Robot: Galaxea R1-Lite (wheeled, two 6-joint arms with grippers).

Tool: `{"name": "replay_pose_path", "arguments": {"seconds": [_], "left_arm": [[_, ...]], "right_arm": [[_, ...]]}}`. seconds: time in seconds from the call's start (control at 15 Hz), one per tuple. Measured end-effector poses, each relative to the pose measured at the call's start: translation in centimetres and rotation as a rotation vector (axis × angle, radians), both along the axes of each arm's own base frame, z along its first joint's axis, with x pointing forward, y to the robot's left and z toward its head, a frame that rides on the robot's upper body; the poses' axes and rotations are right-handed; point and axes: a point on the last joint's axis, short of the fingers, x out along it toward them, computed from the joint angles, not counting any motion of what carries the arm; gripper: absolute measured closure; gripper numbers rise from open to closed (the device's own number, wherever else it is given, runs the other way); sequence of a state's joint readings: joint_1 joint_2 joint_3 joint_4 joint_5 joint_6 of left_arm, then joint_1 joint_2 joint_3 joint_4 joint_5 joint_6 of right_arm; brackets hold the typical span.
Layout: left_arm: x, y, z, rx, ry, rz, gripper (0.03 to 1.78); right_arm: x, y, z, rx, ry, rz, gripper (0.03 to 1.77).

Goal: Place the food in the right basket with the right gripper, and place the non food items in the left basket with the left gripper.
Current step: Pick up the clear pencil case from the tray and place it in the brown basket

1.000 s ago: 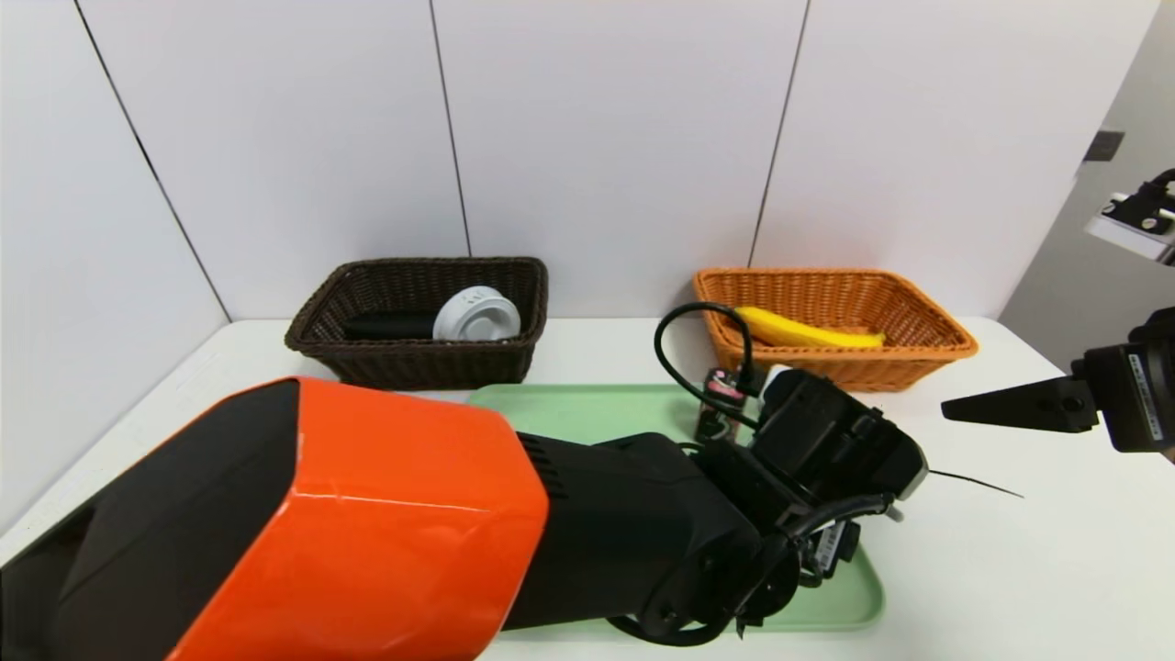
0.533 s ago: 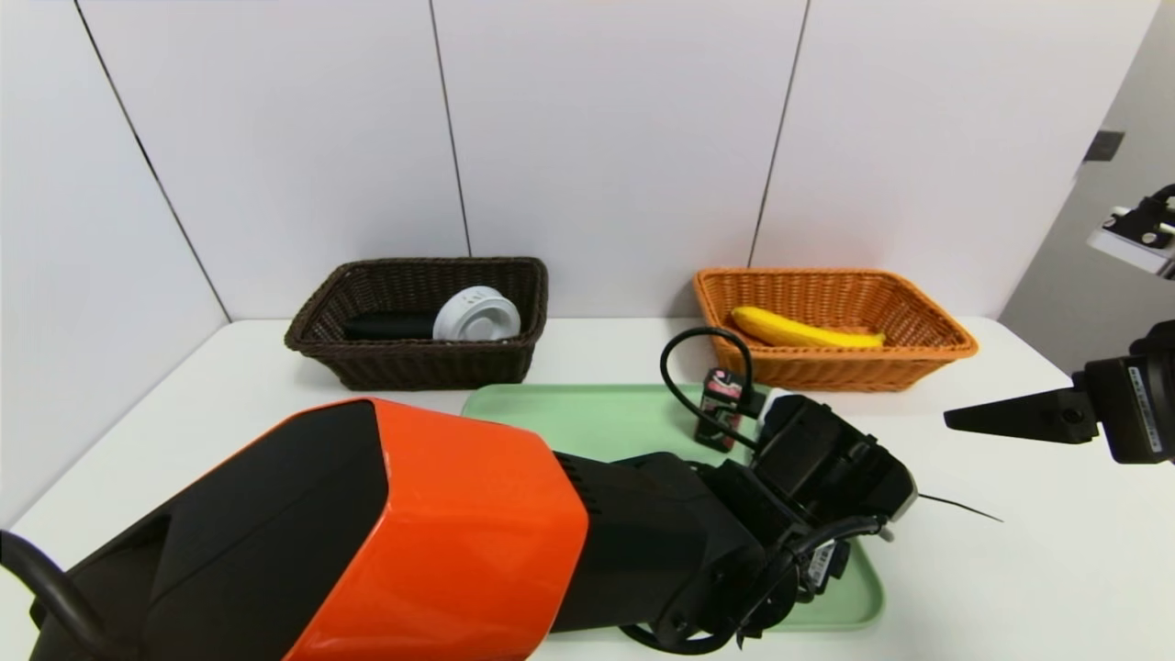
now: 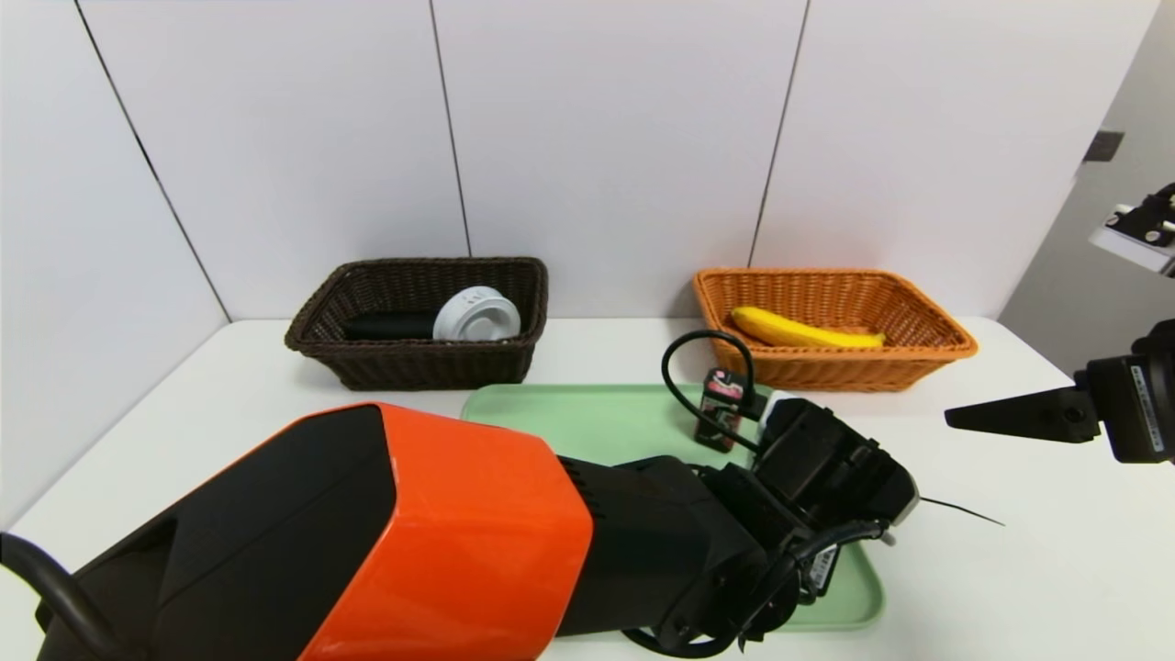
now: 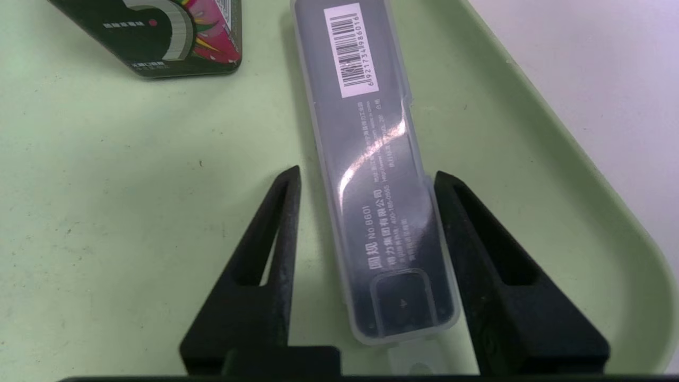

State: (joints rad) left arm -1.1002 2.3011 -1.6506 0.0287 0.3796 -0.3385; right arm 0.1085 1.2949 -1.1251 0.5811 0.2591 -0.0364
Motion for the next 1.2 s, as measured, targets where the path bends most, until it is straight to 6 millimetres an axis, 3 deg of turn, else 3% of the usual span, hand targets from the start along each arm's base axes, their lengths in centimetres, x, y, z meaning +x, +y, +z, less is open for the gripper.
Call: {"name": "replay_pose_path", "arguments": {"seconds": [0.13, 0.53, 0.87, 1.2], "left_arm": [[0.0, 0.0, 0.1, -0.001, 0.0, 0.0, 1.24], [-0.1, 0.3, 0.5, 0.002, -0.001, -0.001, 1.24], [-1.2, 1.8, 4.2, -0.022, -0.021, -0.012, 1.24], [-4.9, 4.7, 8.0, -0.02, -0.018, -0.069, 1.24]], "right_arm": [[0.0, 0.0, 0.0, 0.0, -0.001, 0.0, 0.09], [-0.1, 0.0, 0.1, 0.001, -0.005, -0.001, 0.09], [-0.3, -0.2, 0.2, 0.001, -0.01, -0.008, 0.09], [-0.5, -0.3, 0.3, 0.001, -0.015, -0.012, 0.09]]}}
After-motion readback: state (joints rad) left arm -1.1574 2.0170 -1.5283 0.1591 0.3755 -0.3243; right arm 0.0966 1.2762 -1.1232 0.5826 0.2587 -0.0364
